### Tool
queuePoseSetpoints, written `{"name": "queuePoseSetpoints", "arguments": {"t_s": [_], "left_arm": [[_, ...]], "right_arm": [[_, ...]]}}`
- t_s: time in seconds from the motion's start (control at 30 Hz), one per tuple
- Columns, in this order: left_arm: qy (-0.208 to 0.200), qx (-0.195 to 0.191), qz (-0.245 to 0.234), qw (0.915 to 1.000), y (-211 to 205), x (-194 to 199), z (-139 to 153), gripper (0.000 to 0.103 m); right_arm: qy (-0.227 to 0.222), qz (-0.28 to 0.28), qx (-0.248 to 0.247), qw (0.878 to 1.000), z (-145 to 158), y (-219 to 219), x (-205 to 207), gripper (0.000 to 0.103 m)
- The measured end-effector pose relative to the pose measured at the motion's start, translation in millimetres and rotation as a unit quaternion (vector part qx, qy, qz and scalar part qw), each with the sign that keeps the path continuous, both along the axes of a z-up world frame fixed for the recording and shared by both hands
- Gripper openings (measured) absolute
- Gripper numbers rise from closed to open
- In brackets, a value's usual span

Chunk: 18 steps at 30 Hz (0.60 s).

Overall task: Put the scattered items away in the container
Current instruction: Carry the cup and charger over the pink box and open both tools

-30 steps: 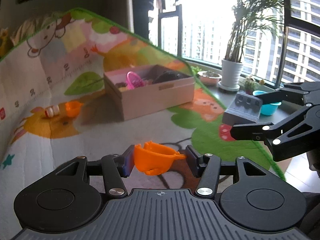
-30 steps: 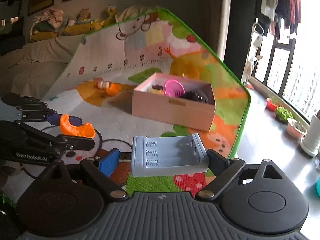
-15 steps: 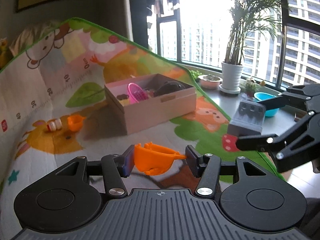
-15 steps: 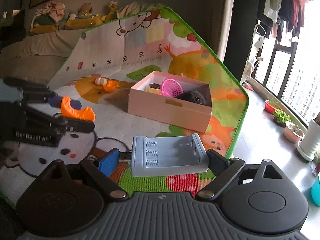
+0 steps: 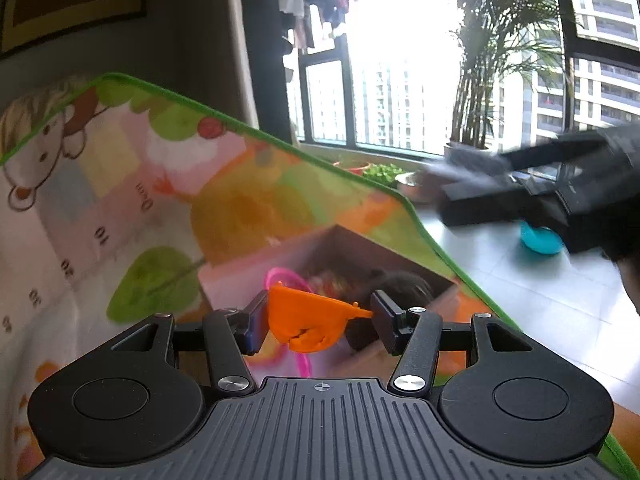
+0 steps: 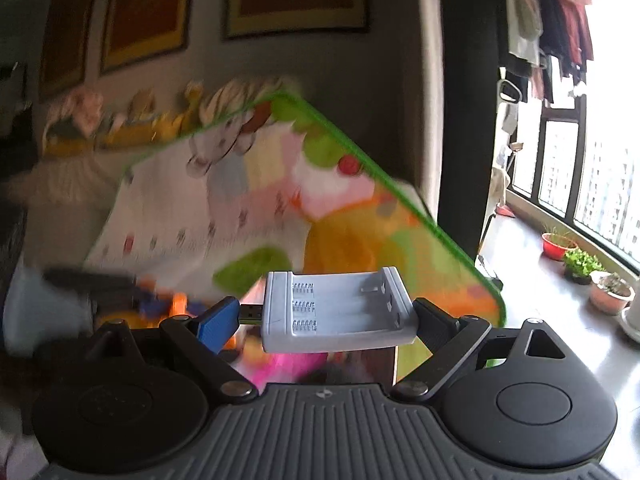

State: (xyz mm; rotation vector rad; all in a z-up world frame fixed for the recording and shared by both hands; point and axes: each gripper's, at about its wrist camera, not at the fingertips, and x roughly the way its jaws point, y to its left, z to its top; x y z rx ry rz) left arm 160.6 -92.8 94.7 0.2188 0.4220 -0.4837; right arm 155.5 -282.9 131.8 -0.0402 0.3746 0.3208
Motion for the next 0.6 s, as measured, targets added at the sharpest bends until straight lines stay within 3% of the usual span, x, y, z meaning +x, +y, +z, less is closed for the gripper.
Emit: {"name": "queuePoseSetpoints", "arguments": {"t_s": [0.17,0.2,0.27,0.33,0.47,0.6], "left_arm": [[-0.003,-0.009,0.008,0.9999,-8.9,41.0,0.1,0.06],[-0.004,-0.012,0.007,0.9999,-10.3,48.6,-2.5,0.065],[-0.001,-0.017,0.01,0.9998,-9.1,59.5,-8.3,0.091],[0.003,-0.027,0.013,0.9996,-2.6,61.9,-13.3,0.094],[0.007,-0.026,0.024,0.9993,17.7,44.9,-20.8,0.096],[0.033,-0.043,0.065,0.9964,55.3,15.6,-32.6,0.099]], "right_arm": [[0.037,-0.004,0.067,0.997,-8.3,-8.9,69.3,0.093],[0.048,-0.001,0.08,0.996,-12.3,-10.9,81.1,0.095],[0.076,-0.011,0.099,0.992,-20.2,-15.5,100.4,0.099],[0.094,-0.022,0.116,0.989,-28.0,-20.8,107.7,0.099],[0.106,-0.047,0.107,0.988,-42.5,-24.7,104.2,0.1],[0.116,-0.051,0.078,0.989,-48.2,-12.7,95.7,0.1]]}}
